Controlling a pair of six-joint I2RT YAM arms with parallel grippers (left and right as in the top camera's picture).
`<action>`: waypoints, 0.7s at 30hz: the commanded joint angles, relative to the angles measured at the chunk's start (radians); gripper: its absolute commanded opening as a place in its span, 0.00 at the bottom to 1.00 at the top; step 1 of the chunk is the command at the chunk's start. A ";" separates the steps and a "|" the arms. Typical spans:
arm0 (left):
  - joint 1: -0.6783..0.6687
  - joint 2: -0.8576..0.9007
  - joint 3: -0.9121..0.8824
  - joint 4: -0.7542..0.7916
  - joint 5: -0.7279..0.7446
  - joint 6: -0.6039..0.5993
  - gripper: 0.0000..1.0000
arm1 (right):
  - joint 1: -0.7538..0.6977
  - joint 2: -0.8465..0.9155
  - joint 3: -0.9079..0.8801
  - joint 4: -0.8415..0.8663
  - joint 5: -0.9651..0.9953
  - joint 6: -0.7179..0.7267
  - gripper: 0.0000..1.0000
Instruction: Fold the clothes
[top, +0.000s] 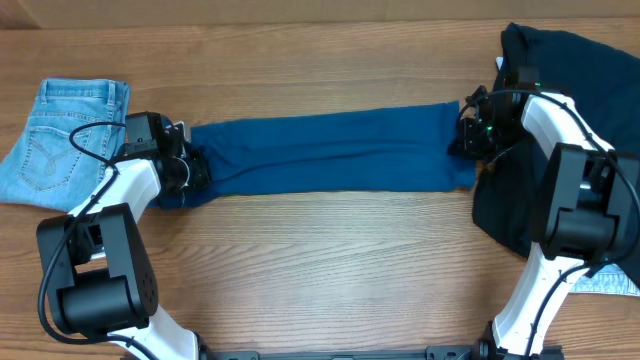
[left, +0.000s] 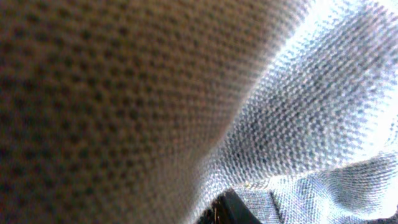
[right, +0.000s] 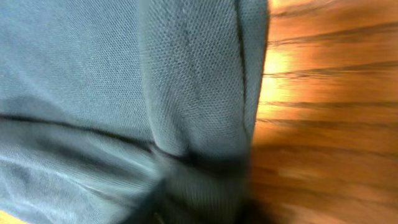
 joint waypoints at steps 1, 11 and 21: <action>0.013 0.030 -0.040 -0.045 -0.062 -0.007 0.20 | 0.017 0.037 -0.003 -0.004 -0.010 0.031 0.04; 0.014 0.002 0.009 -0.142 -0.043 -0.006 0.90 | -0.097 -0.137 0.051 -0.081 0.134 0.080 0.04; 0.014 -0.185 0.075 -0.164 0.034 -0.006 1.00 | -0.125 -0.187 0.156 -0.204 0.346 0.106 0.04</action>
